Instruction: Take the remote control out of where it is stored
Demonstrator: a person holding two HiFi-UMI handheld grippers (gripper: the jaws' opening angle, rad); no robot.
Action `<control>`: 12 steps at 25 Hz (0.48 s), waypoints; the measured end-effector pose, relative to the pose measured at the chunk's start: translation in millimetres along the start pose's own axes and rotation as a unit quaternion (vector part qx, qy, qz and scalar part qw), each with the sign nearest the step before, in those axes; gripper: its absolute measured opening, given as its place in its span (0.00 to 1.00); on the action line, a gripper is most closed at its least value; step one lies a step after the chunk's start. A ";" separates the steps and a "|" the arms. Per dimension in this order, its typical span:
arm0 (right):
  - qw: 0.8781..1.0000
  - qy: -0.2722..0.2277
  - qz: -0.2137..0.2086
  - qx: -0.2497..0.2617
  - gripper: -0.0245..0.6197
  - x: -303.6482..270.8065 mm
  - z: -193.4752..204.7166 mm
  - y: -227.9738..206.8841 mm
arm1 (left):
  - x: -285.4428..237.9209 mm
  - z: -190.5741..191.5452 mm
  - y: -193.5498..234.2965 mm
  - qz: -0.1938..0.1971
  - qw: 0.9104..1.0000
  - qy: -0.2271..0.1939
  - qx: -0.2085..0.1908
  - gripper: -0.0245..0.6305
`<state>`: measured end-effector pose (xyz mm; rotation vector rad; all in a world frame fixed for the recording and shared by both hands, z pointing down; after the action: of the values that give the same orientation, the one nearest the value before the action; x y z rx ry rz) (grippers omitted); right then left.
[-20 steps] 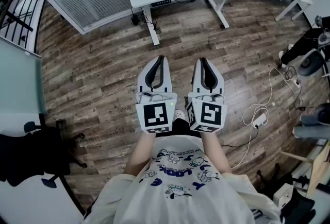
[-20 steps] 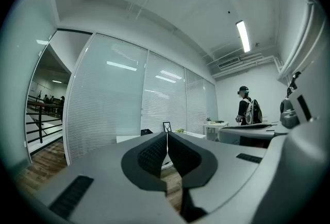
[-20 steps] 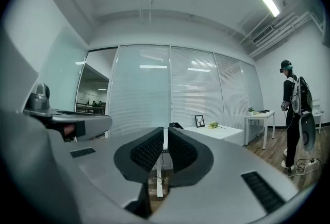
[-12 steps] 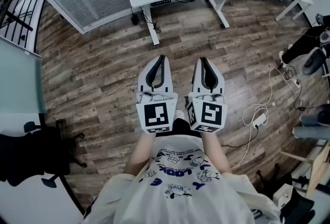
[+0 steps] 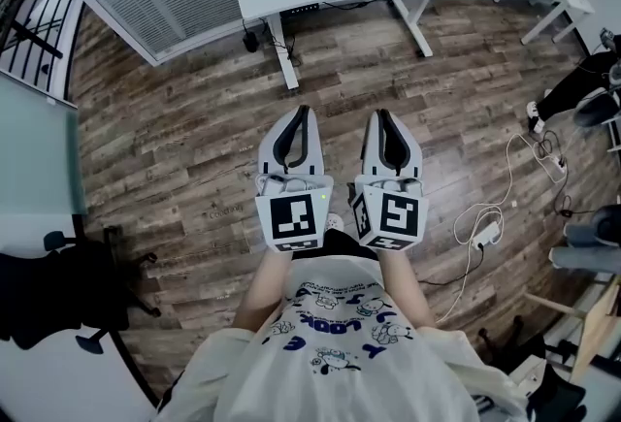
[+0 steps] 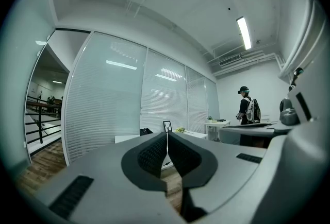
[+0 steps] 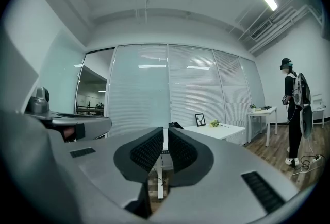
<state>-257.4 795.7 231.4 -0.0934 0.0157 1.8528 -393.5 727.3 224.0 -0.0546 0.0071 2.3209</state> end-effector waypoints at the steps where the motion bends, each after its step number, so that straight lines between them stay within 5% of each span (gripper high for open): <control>1: 1.000 0.000 -0.003 0.001 0.11 -4.4 -0.2 -4.5 | -5.2 0.2 -2.2 -0.002 1.000 0.000 0.000 0.06; 12: 1.000 0.006 -0.019 0.003 0.11 -34.6 4.8 -53.8 | -48.9 2.5 -32.1 -0.013 1.000 -0.003 -0.002 0.06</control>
<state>-196.5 777.9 240.7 -0.1013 0.0273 1.8132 -336.8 713.5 228.9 -0.0503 -0.0003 2.2942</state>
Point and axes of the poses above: the fingertips, and each gripper's own axes: x backward along the fingers, y to its left, z out of its underside, the point moved 8 cm from there along x, backward along the fingers, and after that the axes turned 2 degrees about z, right-handed, at the moved point
